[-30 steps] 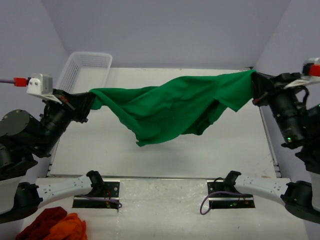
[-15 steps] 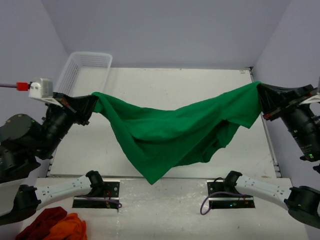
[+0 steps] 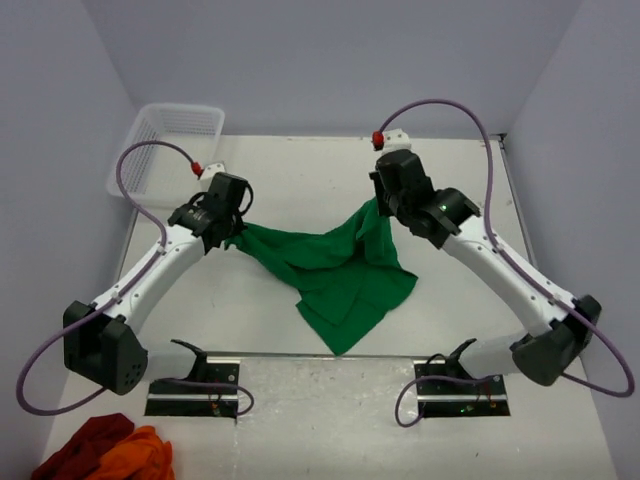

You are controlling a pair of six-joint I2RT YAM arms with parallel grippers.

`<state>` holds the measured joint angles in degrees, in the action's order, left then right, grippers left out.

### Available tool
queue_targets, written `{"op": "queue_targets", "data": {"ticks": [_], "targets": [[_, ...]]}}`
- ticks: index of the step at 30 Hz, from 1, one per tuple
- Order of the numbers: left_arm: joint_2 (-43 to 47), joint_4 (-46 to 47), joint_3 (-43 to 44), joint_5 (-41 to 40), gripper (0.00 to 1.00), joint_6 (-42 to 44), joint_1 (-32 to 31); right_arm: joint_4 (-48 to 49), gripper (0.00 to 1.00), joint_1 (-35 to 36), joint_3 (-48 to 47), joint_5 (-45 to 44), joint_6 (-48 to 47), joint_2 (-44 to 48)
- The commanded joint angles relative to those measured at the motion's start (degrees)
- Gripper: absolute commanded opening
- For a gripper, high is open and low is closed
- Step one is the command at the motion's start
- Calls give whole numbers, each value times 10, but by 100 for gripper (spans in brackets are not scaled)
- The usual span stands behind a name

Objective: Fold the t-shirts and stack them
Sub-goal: Flatten out the tshirt

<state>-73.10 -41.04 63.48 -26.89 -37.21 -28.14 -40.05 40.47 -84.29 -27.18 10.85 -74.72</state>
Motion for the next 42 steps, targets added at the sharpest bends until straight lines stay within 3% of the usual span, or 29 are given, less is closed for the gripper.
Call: {"op": "queue_targets", "data": {"ticks": [1,8,9,10,12,13,15,16,18,19,21,22,23,25,26,30,36,42], "targets": [[-18,55,18,47,0,-10,80,22,0,-45,16,47,51,-43],[-122,57,65,50,0,11,167,18,0,-115,-31,94,40,-181],[-143,63,75,50,2,14,171,10,0,-128,-53,106,37,-195],[-155,63,81,56,16,22,175,-1,4,-135,-71,110,35,-225],[-184,50,108,60,33,22,180,-9,31,-152,-106,93,30,-249],[-190,44,117,55,39,22,179,-16,49,-156,-114,86,28,-260],[-173,39,125,15,50,26,158,-16,67,-159,-115,71,23,-252],[-159,41,123,-2,64,28,144,-16,83,-159,-110,84,21,-232],[-120,44,114,-15,71,49,78,-3,84,-158,-70,132,24,-204],[-111,43,112,0,68,60,55,10,84,-158,-47,152,33,-189],[-95,84,78,123,57,78,0,52,83,-158,19,190,38,-149],[-96,95,62,174,37,81,-9,63,81,-159,32,212,38,-142],[-104,101,37,243,24,79,-27,72,71,-159,49,213,43,-144],[-113,138,11,265,0,83,-53,82,59,-159,55,238,55,-158],[-128,141,3,263,0,82,-79,81,56,-159,57,241,63,-175],[-166,148,6,266,0,93,-118,89,66,-171,86,234,99,-196],[-206,167,2,300,3,87,-153,117,69,-187,130,252,118,-186],[-215,177,-1,287,15,60,-223,109,69,-190,134,252,108,-163]]}}
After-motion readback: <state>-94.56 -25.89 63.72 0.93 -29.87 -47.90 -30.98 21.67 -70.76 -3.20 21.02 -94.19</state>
